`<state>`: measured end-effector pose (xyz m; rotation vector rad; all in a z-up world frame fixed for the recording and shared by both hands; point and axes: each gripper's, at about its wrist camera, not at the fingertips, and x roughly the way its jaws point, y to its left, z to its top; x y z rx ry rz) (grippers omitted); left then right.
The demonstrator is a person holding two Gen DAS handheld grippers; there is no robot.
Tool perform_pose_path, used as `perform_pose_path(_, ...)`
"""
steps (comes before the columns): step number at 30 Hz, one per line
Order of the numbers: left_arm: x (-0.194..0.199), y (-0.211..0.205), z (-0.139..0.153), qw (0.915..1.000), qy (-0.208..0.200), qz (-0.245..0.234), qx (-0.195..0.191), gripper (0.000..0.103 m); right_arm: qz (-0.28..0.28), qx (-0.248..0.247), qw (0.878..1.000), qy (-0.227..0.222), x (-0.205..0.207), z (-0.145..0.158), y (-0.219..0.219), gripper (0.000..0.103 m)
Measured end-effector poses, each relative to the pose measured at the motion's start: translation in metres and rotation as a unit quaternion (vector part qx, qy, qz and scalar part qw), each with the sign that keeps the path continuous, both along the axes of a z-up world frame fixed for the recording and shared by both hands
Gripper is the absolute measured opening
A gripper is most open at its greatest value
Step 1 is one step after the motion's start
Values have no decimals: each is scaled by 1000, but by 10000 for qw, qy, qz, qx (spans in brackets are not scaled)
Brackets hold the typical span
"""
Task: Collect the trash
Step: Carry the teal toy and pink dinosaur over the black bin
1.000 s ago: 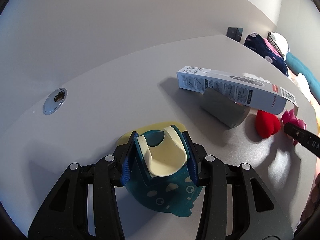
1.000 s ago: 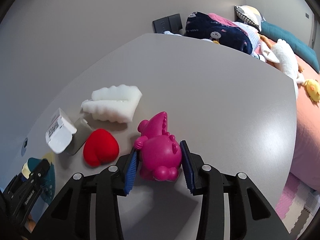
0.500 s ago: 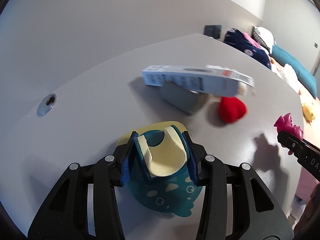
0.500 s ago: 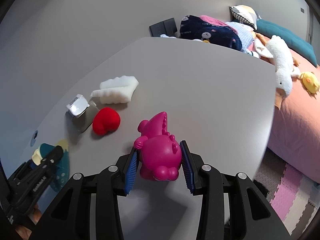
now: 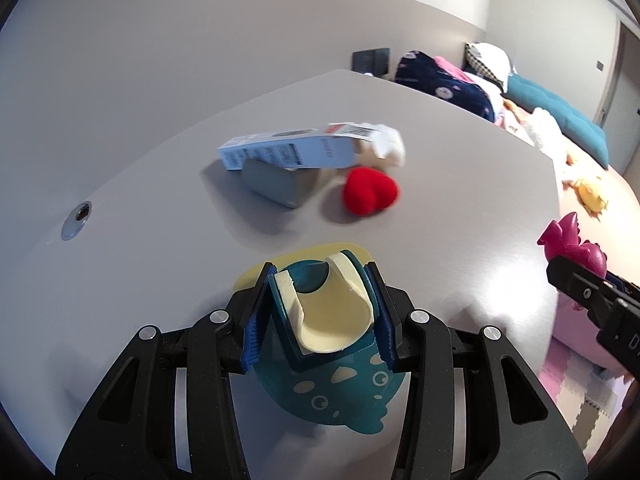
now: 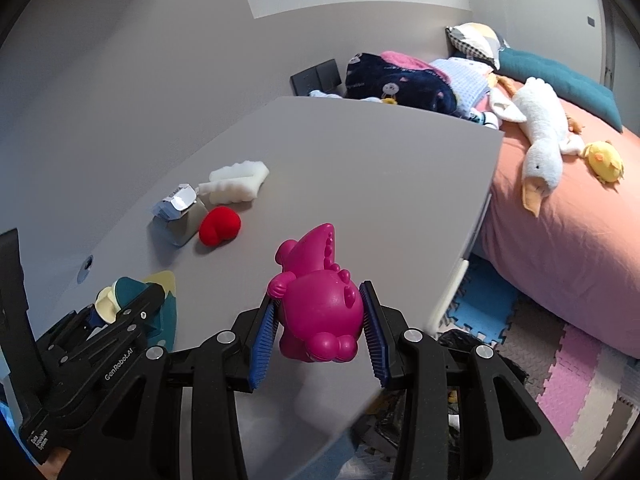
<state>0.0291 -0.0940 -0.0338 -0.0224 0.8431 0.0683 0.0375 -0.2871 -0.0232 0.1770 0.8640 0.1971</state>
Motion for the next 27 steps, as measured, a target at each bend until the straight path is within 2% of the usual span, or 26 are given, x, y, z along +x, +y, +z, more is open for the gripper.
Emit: perform_pose_path(27, -26, -91, 12, 9955, -87, -933, 162, 44, -686, 96, 9975, -167, -56, 6, -77, 42)
